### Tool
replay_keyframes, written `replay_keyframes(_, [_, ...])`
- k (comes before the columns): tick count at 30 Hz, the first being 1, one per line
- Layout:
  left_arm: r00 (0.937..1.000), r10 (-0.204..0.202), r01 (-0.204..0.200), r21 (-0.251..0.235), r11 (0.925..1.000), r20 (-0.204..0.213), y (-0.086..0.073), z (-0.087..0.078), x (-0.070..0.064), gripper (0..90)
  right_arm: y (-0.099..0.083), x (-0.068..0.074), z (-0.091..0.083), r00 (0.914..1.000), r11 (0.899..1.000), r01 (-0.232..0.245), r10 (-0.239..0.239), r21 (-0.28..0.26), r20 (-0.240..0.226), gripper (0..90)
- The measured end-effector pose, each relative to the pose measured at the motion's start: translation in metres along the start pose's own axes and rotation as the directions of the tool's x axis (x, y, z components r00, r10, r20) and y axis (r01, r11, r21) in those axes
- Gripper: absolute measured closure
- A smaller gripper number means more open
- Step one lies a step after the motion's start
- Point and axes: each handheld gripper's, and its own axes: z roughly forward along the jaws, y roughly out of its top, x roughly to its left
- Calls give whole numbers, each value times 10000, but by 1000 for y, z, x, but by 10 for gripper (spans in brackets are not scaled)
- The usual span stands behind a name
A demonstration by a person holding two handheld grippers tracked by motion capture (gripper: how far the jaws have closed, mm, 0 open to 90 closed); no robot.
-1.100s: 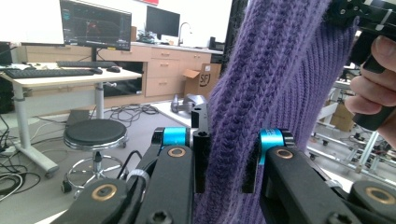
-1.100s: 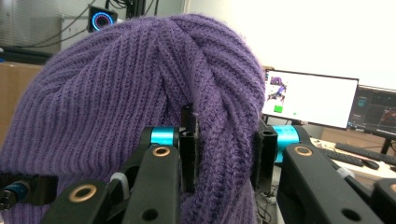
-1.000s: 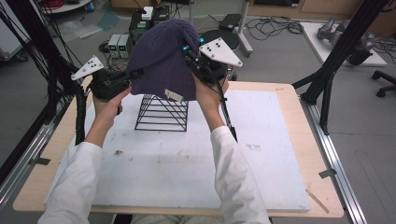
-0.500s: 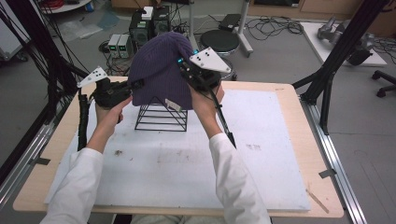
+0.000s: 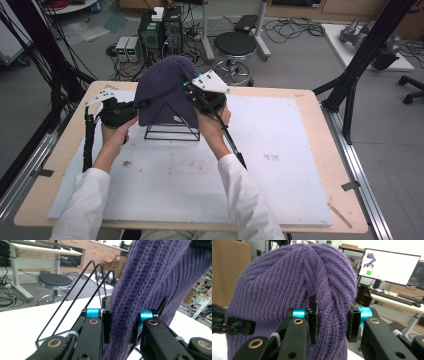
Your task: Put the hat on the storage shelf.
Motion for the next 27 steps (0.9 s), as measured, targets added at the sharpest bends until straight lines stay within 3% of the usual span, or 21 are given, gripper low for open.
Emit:
replay_keyframes(5, [9995, -313, 315, 147, 9994, -85, -15, -3, 9, 791, -10, 7, 4, 9999, 9987, 39, -32, 503, -130, 702])
replay_keyframes(8, [9978, -658, 656, 595, 9961, 10, -20, -1, 13, 790, -15, 10, 5, 9999, 9978, 22, -14, 659, -118, 701])
replay_keyframes(11, [9984, -562, 560, 891, 9944, 3, -22, -1, 13, 789, -22, 14, 5, 9997, 9966, -106, 124, 812, -219, 699])
replay_keyframes(14, [9993, -340, 349, 512, 9981, -183, -27, -4, 13, 787, -24, 13, 5, 9996, 9961, -122, 145, 879, -247, 698])
replay_keyframes(23, [9969, -731, 753, 778, 9941, -306, -41, -7, 19, 785, -33, 20, 11, 9993, 9909, -88, 137, 1343, -357, 690])
replay_keyframes(27, [9927, -1159, 1183, 833, 9895, -326, -43, -5, 19, 776, -35, 20, 12, 9995, 9872, -120, 164, 1588, -264, 676])
